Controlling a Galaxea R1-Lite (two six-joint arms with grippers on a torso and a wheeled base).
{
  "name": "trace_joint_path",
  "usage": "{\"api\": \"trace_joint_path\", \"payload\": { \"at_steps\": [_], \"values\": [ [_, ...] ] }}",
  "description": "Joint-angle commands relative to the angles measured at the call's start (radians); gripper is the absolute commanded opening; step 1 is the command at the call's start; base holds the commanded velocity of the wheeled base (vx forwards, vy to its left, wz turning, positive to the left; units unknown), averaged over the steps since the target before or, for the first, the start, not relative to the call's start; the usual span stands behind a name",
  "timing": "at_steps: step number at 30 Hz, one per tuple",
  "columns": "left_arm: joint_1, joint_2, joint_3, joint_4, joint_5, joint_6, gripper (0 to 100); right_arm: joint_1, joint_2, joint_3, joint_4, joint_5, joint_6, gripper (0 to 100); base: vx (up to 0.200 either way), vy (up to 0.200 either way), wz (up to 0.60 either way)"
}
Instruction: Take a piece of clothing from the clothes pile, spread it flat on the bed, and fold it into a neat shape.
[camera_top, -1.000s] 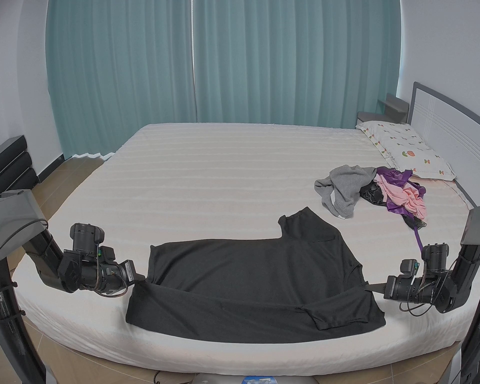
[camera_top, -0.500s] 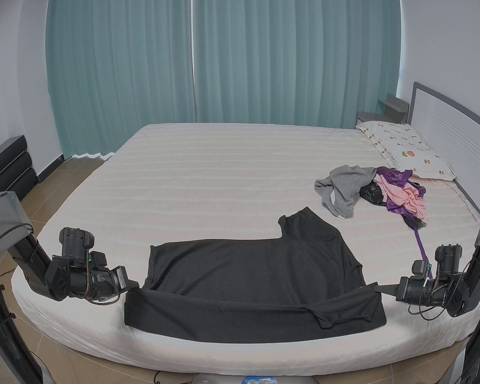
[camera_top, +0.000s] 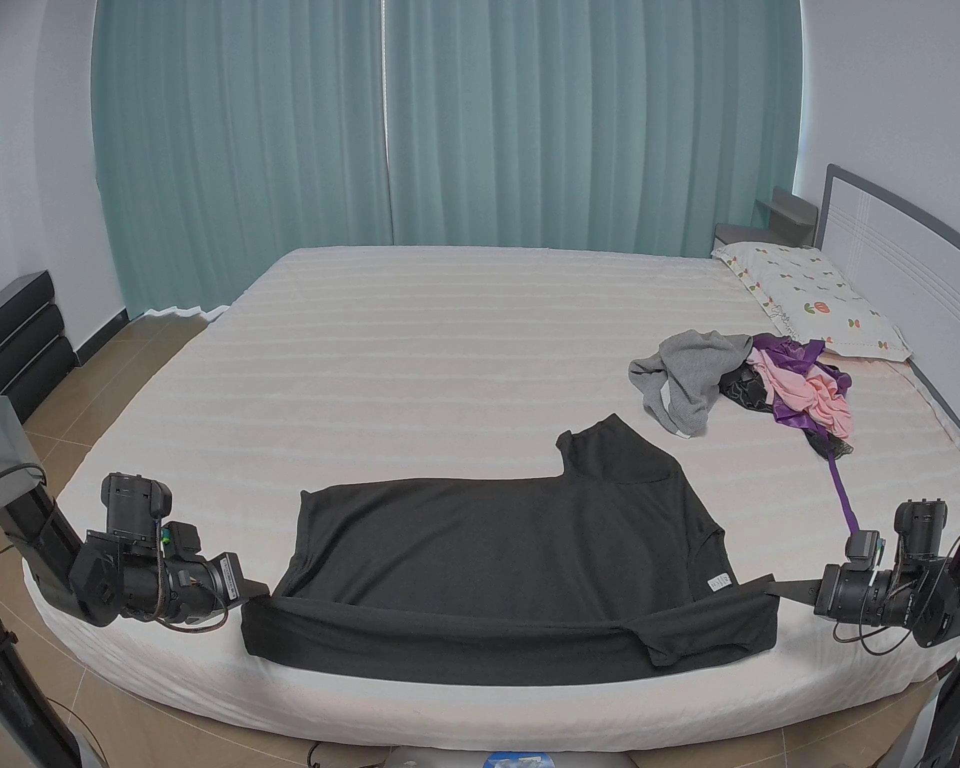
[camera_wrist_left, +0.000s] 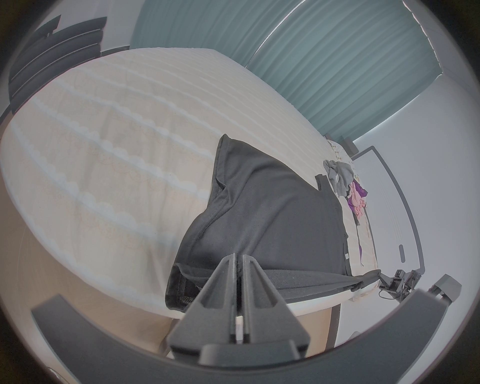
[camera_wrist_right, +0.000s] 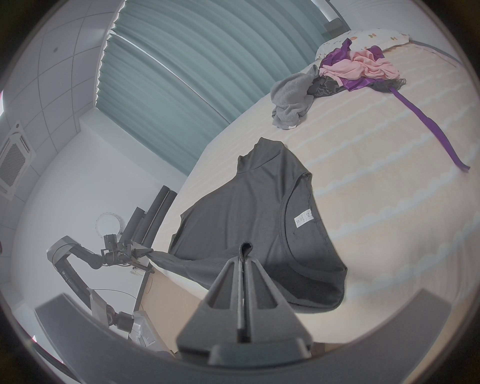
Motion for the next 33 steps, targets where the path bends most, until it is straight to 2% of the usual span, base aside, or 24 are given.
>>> {"api": "trace_joint_path", "payload": {
  "at_steps": [1,12,21,28,33],
  "values": [
    [0.004,-0.05,0.034,-0.002,0.0,-0.002,0,-0.001,-0.045,0.034,0.0,0.003,-0.007,0,0.0,0.0,0.0],
    [0.004,-0.099,0.114,-0.002,-0.005,0.001,0,-0.042,-0.07,0.104,0.0,0.005,-0.079,0,0.0,0.0,0.0],
    [0.004,-0.12,0.154,0.002,-0.015,0.001,0,-0.053,-0.114,0.109,0.044,0.003,-0.086,0,0.0,0.0,0.0],
    [0.004,-0.107,0.132,-0.002,-0.014,-0.004,0,-0.042,-0.085,0.092,0.033,0.0,-0.085,0,0.0,0.0,0.0],
    [0.002,-0.039,0.059,0.001,-0.003,-0.007,0,-0.013,-0.042,0.003,0.044,-0.029,-0.079,0,0.0,0.0,0.0]
  ]
}}
